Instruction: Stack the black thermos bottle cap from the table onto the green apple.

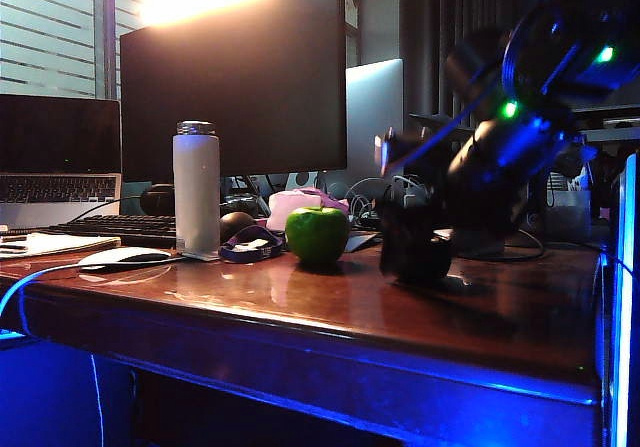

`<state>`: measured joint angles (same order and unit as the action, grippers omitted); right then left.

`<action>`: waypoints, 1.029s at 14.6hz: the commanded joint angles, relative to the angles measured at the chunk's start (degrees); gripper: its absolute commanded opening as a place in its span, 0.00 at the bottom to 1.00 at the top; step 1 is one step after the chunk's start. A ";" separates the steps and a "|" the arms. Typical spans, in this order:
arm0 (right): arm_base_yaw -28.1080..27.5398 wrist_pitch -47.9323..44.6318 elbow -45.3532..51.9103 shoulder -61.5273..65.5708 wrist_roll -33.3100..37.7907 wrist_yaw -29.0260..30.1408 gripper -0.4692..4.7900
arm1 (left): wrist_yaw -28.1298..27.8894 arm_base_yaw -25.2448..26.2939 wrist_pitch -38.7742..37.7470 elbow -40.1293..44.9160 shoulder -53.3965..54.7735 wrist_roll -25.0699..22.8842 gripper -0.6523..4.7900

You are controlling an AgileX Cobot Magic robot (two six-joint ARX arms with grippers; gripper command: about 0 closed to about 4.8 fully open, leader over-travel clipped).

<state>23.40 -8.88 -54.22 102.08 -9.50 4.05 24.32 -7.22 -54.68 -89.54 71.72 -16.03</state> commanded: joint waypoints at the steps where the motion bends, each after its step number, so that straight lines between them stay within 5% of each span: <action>1: 0.31 -0.31 -0.66 0.59 0.20 -0.72 1.00 | 0.37 0.00 0.61 -0.26 -0.24 -0.04 0.11; 2: 0.31 -0.22 -0.66 0.59 0.17 -1.64 1.00 | 0.37 0.00 0.61 -0.26 -0.24 -0.04 0.11; 4: 0.31 -0.17 -0.66 0.59 0.04 -1.70 0.71 | 0.37 0.00 0.61 -0.26 -0.24 -0.04 0.11; 5: 0.31 -0.20 -0.66 0.59 0.04 -2.03 0.67 | 0.37 0.00 0.59 -0.26 -0.24 -0.04 0.11; 12: 0.33 -0.31 -0.81 0.46 0.50 -1.99 0.67 | 0.35 0.00 0.59 -0.26 -0.24 -0.09 0.11; 15: 0.33 8.48 -8.17 0.44 0.50 -2.47 0.67 | 0.37 0.00 0.61 -0.26 -0.24 -0.07 0.11</action>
<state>23.66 -1.39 -60.23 102.94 -9.28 1.67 24.38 -7.22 -54.68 -89.54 71.70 -16.03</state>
